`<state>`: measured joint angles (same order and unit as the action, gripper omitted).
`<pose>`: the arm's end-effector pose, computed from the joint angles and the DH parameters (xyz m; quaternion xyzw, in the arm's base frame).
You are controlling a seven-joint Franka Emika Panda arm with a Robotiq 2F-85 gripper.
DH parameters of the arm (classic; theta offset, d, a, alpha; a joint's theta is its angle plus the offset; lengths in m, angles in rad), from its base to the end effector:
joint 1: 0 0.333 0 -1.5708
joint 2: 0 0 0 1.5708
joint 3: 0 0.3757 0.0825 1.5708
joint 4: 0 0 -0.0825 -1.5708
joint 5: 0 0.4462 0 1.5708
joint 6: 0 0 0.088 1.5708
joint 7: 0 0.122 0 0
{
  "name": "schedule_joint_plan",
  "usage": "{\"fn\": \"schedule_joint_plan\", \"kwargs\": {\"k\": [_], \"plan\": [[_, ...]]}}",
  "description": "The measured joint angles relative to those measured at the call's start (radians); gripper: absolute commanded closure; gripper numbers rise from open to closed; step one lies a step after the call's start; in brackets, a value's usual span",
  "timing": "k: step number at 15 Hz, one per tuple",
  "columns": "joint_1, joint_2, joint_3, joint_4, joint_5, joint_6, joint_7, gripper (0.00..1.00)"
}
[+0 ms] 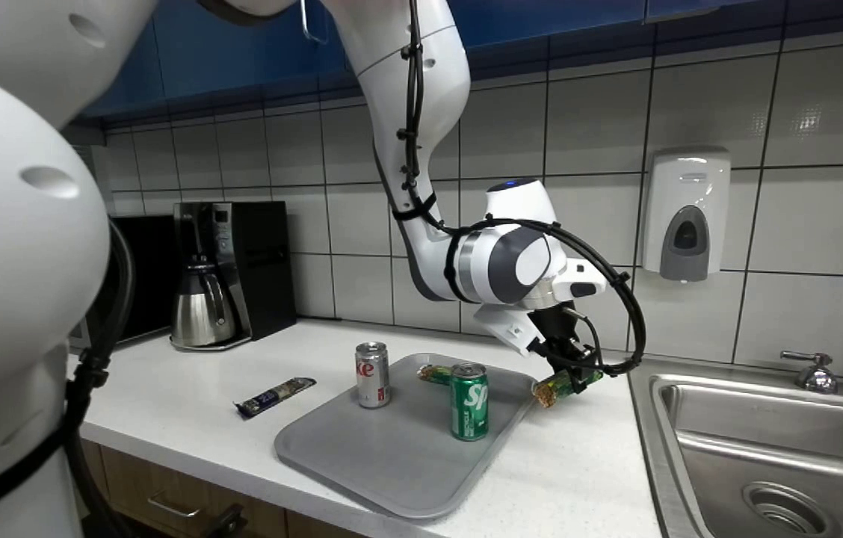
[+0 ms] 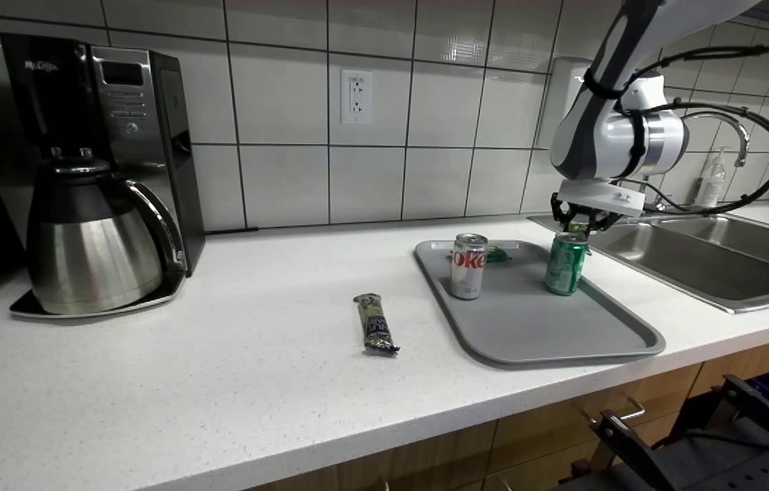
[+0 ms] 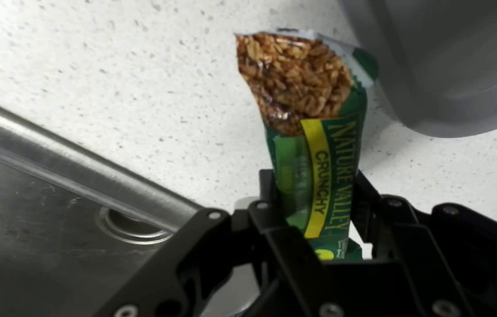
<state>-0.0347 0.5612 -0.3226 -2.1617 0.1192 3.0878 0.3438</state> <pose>0.6130 -0.2364 0.1697 0.9121 -0.3530 0.1980 0.0651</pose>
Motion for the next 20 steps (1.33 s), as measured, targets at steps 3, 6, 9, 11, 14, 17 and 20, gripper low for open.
{"fn": "schedule_joint_plan", "kwargs": {"k": [3, 6, 9, 11, 14, 17, 20], "plan": [[-0.007, 0.009, -0.004, 0.000, 0.000, 0.000, -0.003, 0.83], [-0.015, 0.019, -0.006, 0.000, 0.000, 0.000, -0.004, 0.83], [-0.023, 0.025, -0.007, 0.000, 0.000, 0.000, -0.005, 0.83], [-0.026, 0.029, -0.009, 0.000, 0.000, 0.000, -0.006, 0.83], [-0.028, 0.033, -0.013, 0.000, 0.000, 0.000, -0.006, 0.83], [-0.029, 0.038, -0.016, 0.000, 0.000, 0.000, -0.006, 0.83], [-0.029, 0.045, -0.016, 0.000, 0.000, 0.000, -0.006, 0.83]]}}
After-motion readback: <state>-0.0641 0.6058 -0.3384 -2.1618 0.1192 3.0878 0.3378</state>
